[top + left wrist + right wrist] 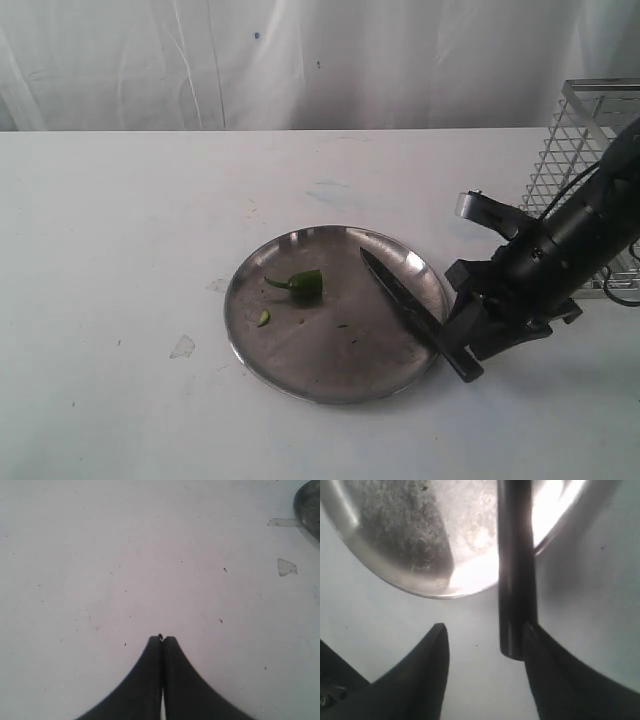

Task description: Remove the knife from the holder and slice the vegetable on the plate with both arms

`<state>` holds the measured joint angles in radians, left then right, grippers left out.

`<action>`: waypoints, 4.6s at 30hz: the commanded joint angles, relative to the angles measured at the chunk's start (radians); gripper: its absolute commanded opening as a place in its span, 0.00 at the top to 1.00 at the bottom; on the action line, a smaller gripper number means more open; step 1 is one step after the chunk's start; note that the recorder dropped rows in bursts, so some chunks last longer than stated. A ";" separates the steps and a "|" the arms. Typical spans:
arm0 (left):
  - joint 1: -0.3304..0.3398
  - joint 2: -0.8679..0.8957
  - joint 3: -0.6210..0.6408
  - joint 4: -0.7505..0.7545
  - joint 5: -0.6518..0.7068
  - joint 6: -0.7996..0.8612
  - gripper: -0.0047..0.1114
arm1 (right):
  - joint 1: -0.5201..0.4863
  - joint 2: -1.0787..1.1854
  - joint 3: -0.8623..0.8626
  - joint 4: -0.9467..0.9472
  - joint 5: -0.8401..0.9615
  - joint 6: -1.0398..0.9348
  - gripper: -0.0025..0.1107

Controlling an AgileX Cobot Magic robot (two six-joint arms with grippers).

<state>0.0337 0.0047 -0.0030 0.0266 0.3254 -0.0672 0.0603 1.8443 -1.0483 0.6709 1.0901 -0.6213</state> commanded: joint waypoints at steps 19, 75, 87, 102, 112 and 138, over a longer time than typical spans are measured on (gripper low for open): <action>-0.006 -0.005 0.003 -0.003 0.020 -0.002 0.96 | -0.009 0.094 -0.008 0.036 -0.034 -0.080 0.46; -0.006 -0.005 0.003 0.099 -0.010 0.116 0.96 | 0.180 -0.485 0.270 0.012 -0.438 -0.080 0.98; -0.009 -0.005 0.003 -0.010 -0.272 -0.074 0.96 | 0.288 -0.485 0.270 0.034 -0.376 -0.088 0.98; -0.009 -0.005 0.003 -0.292 -0.599 -0.321 0.96 | 0.293 -0.441 0.270 0.005 -0.429 -0.083 0.98; -0.009 0.200 -0.334 -0.189 -0.869 -0.263 0.96 | 0.293 -0.427 0.247 0.029 -0.414 -0.048 0.98; -0.540 1.330 -0.946 0.234 0.492 0.154 0.96 | 0.293 -0.426 0.247 0.046 -0.437 -0.055 0.98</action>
<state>-0.4773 1.2649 -0.8336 0.4701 0.6541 -0.0553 0.3487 1.4189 -0.7942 0.7180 0.6655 -0.6718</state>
